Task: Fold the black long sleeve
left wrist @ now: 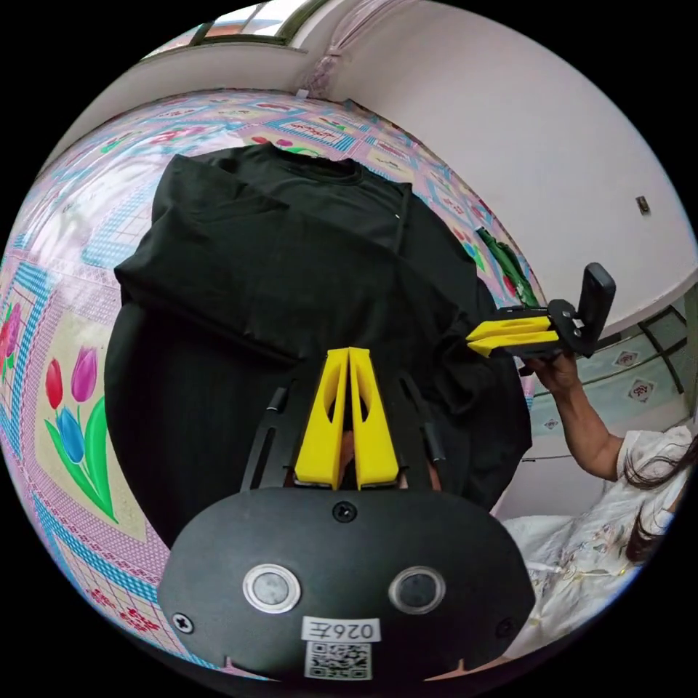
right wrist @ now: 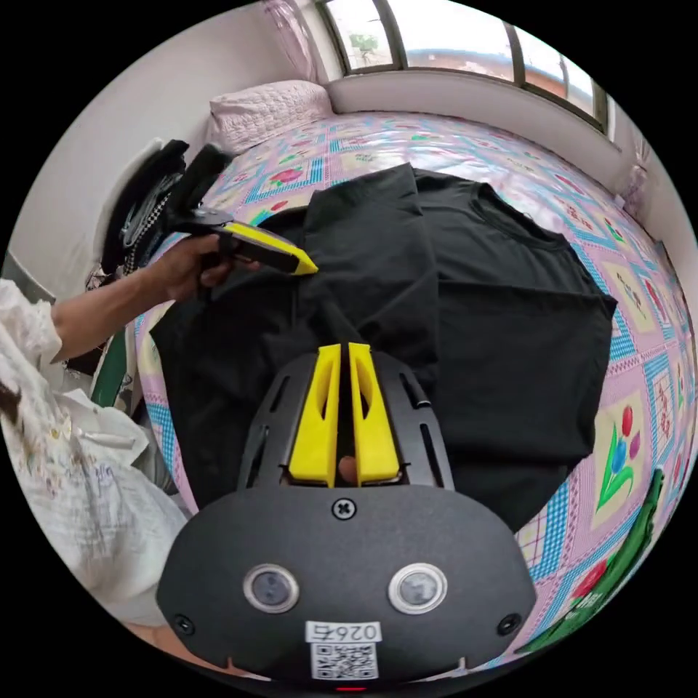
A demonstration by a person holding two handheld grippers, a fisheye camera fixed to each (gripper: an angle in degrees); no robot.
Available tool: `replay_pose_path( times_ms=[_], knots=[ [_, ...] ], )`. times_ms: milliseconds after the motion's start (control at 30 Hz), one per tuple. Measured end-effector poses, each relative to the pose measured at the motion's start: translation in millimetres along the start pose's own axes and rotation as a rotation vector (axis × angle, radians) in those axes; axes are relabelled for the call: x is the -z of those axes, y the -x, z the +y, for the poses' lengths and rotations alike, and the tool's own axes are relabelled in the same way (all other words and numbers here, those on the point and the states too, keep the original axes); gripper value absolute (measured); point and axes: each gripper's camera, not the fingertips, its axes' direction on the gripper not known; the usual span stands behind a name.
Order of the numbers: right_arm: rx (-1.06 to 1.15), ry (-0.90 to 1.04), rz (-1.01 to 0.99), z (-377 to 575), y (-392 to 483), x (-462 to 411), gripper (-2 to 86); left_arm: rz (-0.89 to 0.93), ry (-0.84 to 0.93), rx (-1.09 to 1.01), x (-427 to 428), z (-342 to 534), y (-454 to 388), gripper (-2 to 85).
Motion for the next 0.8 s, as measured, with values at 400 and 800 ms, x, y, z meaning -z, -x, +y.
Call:
replay_pose_path(
  times_ms=[400,800],
  knots=[
    [-0.298,-0.336,0.048,89.2,1.5,98.4,4.0,-0.028,-0.056,0.037,43.6,-2.4,-3.7,-1.0],
    [-0.079,0.021,-0.113,-22.9,-0.1,-1.9,-0.9,-0.111,0.051,-0.043,38.8,10.0,-65.3,-1.0]
  ],
)
